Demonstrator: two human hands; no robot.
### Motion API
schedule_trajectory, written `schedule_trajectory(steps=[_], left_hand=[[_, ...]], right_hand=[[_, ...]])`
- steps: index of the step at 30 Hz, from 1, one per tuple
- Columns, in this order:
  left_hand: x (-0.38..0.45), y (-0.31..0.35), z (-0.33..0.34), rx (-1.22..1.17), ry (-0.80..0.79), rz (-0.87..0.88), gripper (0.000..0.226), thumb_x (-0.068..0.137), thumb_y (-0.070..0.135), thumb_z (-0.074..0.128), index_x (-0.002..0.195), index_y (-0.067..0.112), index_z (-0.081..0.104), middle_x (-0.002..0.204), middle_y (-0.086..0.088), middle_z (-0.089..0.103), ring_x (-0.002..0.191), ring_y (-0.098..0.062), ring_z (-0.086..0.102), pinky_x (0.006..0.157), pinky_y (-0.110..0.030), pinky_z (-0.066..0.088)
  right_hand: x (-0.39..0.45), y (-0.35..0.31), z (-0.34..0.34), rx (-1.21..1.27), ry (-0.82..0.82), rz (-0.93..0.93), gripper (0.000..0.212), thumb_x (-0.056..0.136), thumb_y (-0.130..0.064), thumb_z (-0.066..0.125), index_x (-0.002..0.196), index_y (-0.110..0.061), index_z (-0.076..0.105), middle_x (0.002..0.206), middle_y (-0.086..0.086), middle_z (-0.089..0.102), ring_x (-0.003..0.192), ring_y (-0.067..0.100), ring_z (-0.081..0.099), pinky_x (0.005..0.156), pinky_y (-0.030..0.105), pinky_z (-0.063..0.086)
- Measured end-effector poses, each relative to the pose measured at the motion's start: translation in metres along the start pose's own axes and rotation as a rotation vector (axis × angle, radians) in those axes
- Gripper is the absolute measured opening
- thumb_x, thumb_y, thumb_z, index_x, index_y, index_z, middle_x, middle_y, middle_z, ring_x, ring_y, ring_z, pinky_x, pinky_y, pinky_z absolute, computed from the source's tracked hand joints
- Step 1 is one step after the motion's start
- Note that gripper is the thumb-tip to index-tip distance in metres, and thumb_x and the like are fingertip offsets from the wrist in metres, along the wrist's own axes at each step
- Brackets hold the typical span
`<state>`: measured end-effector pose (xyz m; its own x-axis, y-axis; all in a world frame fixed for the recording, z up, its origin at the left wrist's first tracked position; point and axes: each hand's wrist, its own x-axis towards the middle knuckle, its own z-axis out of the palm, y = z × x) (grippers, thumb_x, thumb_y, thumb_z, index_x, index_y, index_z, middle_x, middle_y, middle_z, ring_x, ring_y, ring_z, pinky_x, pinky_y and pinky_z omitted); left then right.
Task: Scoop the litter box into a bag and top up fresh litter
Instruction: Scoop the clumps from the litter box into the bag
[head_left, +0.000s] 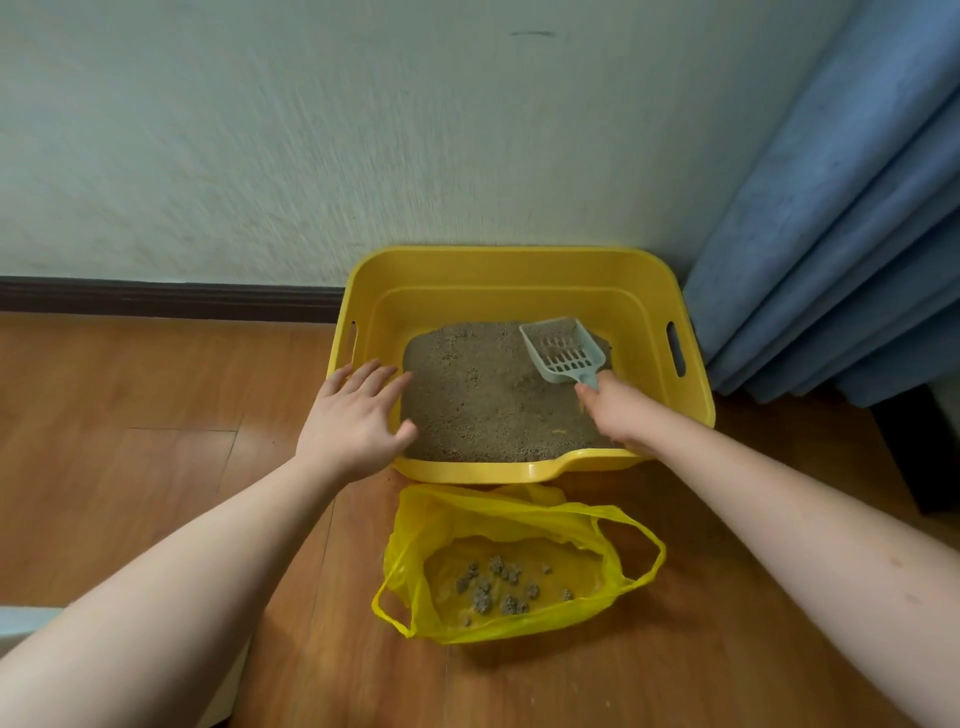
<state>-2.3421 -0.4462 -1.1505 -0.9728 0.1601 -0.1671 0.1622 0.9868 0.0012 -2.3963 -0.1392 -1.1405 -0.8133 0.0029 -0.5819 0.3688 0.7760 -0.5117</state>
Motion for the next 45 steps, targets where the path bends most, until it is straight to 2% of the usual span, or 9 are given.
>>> schedule_trajectory(steps=[3,6,12,17,23,28,32,39,45], left_hand=[[0.001,-0.001,0.001,0.0,-0.003,0.001,0.074,0.084,0.061,0.017,0.151,0.03,0.029,0.158,0.003,0.031,0.148,-0.016,0.016,0.121,-0.041,0.007],[0.001,-0.002,0.002,-0.007,0.005,0.006,0.076,0.084,0.062,0.016,0.151,0.03,0.029,0.158,0.003,0.031,0.148,-0.016,0.016,0.12,-0.041,0.007],[0.0,-0.002,0.003,-0.013,0.022,0.011,0.074,0.084,0.061,0.019,0.151,0.029,0.029,0.158,0.003,0.03,0.148,-0.016,0.015,0.12,-0.04,0.007],[-0.001,0.0,0.001,-0.019,0.037,0.006,0.073,0.084,0.058,0.021,0.15,0.028,0.031,0.157,0.003,0.032,0.148,-0.016,0.016,0.12,-0.04,0.008],[-0.002,0.0,0.0,-0.023,0.039,0.012,0.073,0.085,0.057,0.022,0.151,0.027,0.03,0.157,0.002,0.031,0.148,-0.016,0.016,0.12,-0.04,0.009],[-0.002,0.001,-0.001,-0.012,0.024,0.011,0.069,0.089,0.056,0.027,0.151,0.025,0.03,0.157,0.001,0.032,0.148,-0.018,0.018,0.12,-0.042,0.009],[-0.002,0.001,0.0,-0.008,0.013,0.011,0.067,0.09,0.054,0.029,0.151,0.025,0.029,0.157,0.0,0.032,0.148,-0.019,0.017,0.12,-0.042,0.009],[-0.003,-0.001,0.001,-0.02,0.021,0.032,0.069,0.089,0.056,0.027,0.151,0.024,0.03,0.157,-0.001,0.032,0.148,-0.019,0.018,0.12,-0.043,0.01],[-0.004,0.001,0.0,-0.006,0.04,0.028,0.068,0.089,0.052,0.031,0.15,0.022,0.032,0.156,-0.001,0.034,0.147,-0.019,0.019,0.12,-0.042,0.011]], right_hand=[[-0.007,0.003,-0.005,-0.014,0.033,-0.044,0.029,0.103,-0.031,0.034,0.117,-0.008,0.045,0.081,0.006,0.05,0.063,0.016,0.044,0.051,0.029,0.033],[-0.013,0.006,-0.009,-0.031,0.047,-0.088,0.031,0.103,-0.03,0.036,0.121,-0.007,0.046,0.096,0.014,0.057,0.076,0.025,0.054,0.063,0.036,0.044],[-0.026,0.013,-0.017,-0.093,0.081,-0.113,0.028,0.102,-0.031,0.037,0.117,-0.009,0.047,0.086,0.007,0.053,0.067,0.017,0.048,0.054,0.03,0.036],[-0.045,0.015,-0.02,-0.12,0.092,-0.202,0.029,0.102,-0.035,0.038,0.115,-0.011,0.048,0.096,0.013,0.059,0.077,0.024,0.054,0.063,0.035,0.042],[-0.074,0.009,-0.021,-0.156,0.096,-0.349,0.025,0.1,-0.039,0.039,0.105,-0.017,0.051,0.081,0.007,0.056,0.064,0.015,0.048,0.054,0.031,0.037],[-0.106,0.017,0.003,-0.161,-0.043,-0.452,0.013,0.1,-0.039,0.042,0.094,-0.029,0.047,0.072,-0.005,0.052,0.057,0.008,0.045,0.051,0.026,0.036],[-0.113,0.031,0.031,-0.395,-0.077,-0.457,0.027,0.1,-0.037,0.042,0.117,-0.017,0.045,0.097,0.003,0.063,0.084,0.021,0.06,0.071,0.04,0.049],[-0.113,0.052,0.044,-0.978,0.075,-0.638,0.025,0.101,-0.034,0.036,0.121,-0.022,0.046,0.102,-0.002,0.062,0.094,0.022,0.056,0.07,0.035,0.036],[-0.12,0.055,0.041,-1.175,0.274,-0.883,0.031,0.075,-0.003,0.062,0.103,-0.016,0.066,0.072,0.003,0.061,0.068,0.025,0.057,0.057,0.036,0.04]])
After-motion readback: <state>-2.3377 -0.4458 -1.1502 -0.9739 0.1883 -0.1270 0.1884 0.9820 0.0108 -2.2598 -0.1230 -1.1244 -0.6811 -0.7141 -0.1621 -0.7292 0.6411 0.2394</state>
